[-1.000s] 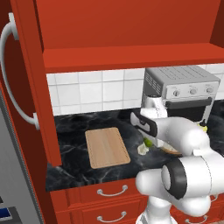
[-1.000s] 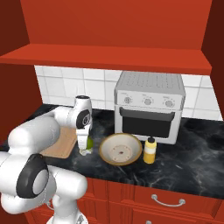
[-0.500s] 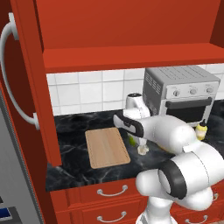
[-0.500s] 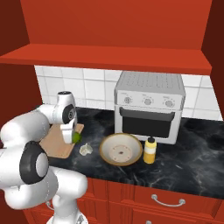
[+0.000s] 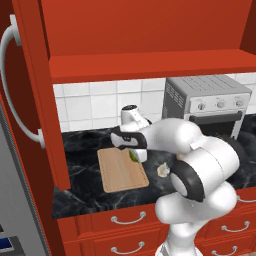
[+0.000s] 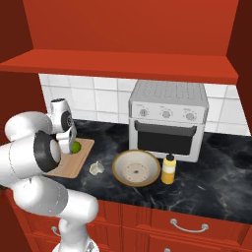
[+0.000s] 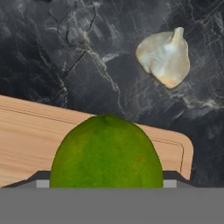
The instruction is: Open the cabinet. Place the bowl and condiment on the counter. Then place the lime and garlic on the cutting board.
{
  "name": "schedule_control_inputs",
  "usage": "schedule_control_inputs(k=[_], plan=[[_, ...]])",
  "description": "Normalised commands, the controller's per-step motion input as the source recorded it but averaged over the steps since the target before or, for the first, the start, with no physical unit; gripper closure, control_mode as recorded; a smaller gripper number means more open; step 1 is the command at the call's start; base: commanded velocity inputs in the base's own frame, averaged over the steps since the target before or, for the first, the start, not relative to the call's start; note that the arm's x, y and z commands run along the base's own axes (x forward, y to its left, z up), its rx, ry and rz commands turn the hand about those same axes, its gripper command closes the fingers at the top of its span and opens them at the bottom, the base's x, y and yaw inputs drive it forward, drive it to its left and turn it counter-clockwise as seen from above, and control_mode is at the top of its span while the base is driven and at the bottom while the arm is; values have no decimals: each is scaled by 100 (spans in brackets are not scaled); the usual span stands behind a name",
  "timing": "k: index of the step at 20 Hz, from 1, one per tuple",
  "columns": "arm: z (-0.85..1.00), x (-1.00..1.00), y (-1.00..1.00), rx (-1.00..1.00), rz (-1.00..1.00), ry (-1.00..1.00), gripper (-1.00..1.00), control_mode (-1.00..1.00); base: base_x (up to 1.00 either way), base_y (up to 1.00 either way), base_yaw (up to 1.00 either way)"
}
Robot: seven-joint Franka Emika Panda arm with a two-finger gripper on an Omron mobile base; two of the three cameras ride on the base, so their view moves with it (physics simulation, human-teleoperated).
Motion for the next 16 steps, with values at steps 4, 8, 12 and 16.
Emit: schedule_control_inputs(k=[4, 8, 12, 16], plan=[[0, 4, 26, -1, 3, 0, 100, -100, 0, 0, 0], [-1, 0, 22, 0, 5, 0, 100, -100, 0, 0, 0], [-22, 0, 19, -1, 5, 0, 100, -100, 0, 0, 0], [-33, 10, 26, -2, 4, 0, 100, -100, 0, 0, 0]])
